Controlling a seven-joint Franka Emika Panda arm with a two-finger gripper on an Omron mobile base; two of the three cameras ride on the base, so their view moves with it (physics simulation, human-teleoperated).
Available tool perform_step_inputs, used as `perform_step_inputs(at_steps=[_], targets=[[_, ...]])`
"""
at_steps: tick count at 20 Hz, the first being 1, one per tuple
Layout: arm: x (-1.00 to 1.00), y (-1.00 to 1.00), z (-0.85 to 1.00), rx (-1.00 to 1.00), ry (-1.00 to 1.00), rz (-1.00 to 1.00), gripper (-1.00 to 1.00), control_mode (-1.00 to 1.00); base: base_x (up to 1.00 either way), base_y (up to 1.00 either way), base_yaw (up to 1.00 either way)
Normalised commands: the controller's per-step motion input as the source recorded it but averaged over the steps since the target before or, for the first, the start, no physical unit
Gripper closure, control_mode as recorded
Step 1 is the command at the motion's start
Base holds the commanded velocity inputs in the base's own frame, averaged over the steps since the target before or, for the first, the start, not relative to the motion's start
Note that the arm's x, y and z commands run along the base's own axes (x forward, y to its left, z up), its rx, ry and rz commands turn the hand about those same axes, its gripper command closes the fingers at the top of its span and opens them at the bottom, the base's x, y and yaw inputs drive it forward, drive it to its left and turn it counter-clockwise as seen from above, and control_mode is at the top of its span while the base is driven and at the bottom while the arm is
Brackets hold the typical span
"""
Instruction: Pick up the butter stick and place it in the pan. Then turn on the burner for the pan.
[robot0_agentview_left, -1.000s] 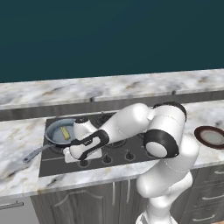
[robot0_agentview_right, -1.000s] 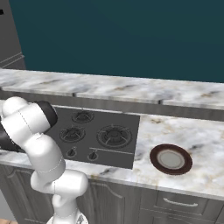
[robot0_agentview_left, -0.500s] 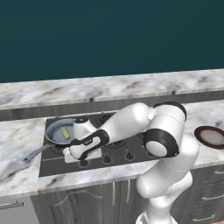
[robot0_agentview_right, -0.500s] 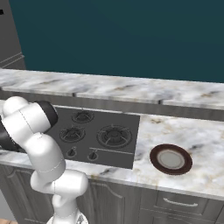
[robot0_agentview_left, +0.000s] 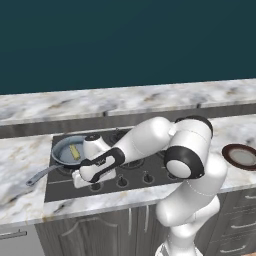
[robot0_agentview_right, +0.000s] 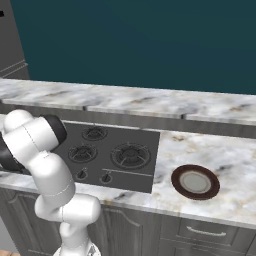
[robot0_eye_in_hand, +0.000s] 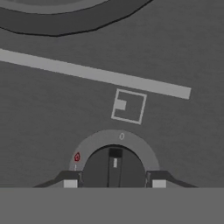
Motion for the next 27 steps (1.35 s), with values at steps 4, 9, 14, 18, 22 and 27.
perform_step_inputs(at_steps=[4,9,14,18,22,27], targets=[[0.0,0.0,-0.03,0.0,0.0,0.2,1.0,-1.0,0.0,0.0,0.0],[0.0,0.0,-0.06,0.0,0.0,0.2,1.0,-1.0,0.0,0.0,0.0],[0.0,0.0,-0.05,0.0,0.0,0.19,1.0,-1.0,0.0,0.0,0.0],[0.0,0.0,-0.05,0.0,0.0,0.19,1.0,-1.0,0.0,0.0,0.0],[0.0,0.0,-0.06,0.0,0.0,0.19,1.0,-1.0,0.0,0.0,0.0],[0.0,0.0,-0.09,0.0,0.0,0.19,1.0,-1.0,0.0,0.0,0.0]])
